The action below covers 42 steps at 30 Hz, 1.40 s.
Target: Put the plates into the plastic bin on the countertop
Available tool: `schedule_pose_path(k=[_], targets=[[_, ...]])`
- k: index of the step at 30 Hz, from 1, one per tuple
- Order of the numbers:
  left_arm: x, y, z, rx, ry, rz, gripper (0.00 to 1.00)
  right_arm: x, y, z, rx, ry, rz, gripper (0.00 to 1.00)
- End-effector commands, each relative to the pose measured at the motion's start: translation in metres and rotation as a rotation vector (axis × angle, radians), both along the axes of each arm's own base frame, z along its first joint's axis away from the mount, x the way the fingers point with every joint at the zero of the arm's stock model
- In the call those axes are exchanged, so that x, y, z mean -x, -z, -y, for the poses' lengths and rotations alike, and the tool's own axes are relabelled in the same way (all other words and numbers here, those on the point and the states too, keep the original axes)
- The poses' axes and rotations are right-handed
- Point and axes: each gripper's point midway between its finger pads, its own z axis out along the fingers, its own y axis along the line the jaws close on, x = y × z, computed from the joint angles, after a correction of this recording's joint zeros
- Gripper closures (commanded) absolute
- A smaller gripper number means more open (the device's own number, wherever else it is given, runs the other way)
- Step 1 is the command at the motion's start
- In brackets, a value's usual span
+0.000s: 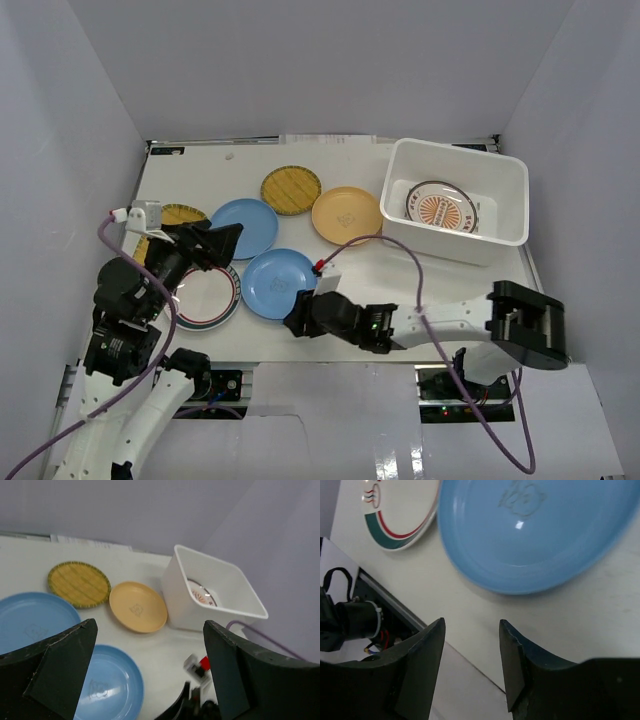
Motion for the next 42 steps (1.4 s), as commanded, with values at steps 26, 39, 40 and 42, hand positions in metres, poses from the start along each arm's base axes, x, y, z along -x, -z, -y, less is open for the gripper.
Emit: schedule_pose_path(k=[26,39,40,42], targets=[[0.032,-0.035,-0.015,-0.020,-0.021,0.030,0.02,-0.010,0.042,-0.177,-0.233,0.187,-0.229,0.46],[0.015,-0.004,-0.006,-0.033,-0.006,-0.050,0.02,-0.035,0.064,-0.175,-0.232,0.190,-0.253,0.68],[0.012,-0.002,-0.006,-0.035,-0.006,-0.060,0.02,-0.036,0.061,-0.175,-0.240,0.187,-0.247,0.74],[0.010,-0.002,-0.006,-0.034,-0.012,-0.063,0.02,-0.035,0.055,-0.172,-0.246,0.171,-0.227,0.78]])
